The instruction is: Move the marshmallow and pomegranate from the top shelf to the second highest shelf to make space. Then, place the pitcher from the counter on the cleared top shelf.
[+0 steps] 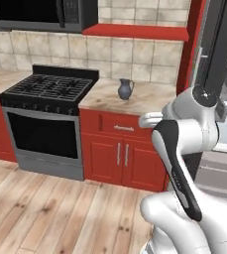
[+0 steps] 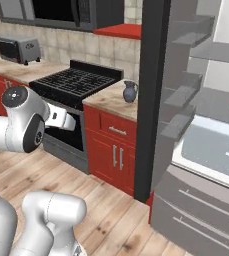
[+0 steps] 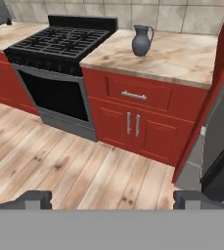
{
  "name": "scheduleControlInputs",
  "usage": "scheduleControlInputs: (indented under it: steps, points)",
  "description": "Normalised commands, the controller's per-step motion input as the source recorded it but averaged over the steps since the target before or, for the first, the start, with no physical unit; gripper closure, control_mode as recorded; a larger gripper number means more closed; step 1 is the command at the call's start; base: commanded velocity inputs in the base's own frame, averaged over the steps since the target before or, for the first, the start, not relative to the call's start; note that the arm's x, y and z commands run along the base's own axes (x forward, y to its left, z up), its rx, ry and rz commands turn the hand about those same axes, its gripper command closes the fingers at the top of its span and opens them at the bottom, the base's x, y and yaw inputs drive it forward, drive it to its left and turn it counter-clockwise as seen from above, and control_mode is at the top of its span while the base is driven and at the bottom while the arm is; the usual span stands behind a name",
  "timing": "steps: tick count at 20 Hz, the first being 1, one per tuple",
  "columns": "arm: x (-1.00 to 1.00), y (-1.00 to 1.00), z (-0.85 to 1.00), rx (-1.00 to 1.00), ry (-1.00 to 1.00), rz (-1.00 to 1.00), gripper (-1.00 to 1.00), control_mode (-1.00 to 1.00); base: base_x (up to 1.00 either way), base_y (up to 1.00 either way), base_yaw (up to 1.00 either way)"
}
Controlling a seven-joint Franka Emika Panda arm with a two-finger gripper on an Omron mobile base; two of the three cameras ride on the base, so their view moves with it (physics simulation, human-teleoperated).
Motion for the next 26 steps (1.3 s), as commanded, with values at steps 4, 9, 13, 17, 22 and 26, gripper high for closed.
scheduleControlInputs:
  steps: [4, 9, 13, 17, 22, 26]
  points:
    - [0.0, 0.0, 0.0, 0.0, 0.0, 0.0, -1.0, 1.0, 0.81, 0.29, -0.04]
    - [0.0, 0.0, 0.0, 0.0, 0.0, 0.0, -1.0, 1.0, 0.86, 0.2, -0.15]
    - [0.0, 0.0, 0.0, 0.0, 0.0, 0.0, -1.0, 1.0, 0.95, 0.2, -0.17]
    - [0.0, 0.0, 0.0, 0.0, 0.0, 0.0, -1.0, 1.0, 0.93, 0.24, -0.16]
    - [0.0, 0.0, 0.0, 0.0, 0.0, 0.0, -1.0, 1.0, 0.8, 0.09, -0.19]
    - [0.0, 0.0, 0.0, 0.0, 0.0, 0.0, -1.0, 1.0, 0.65, 0.0, -0.23]
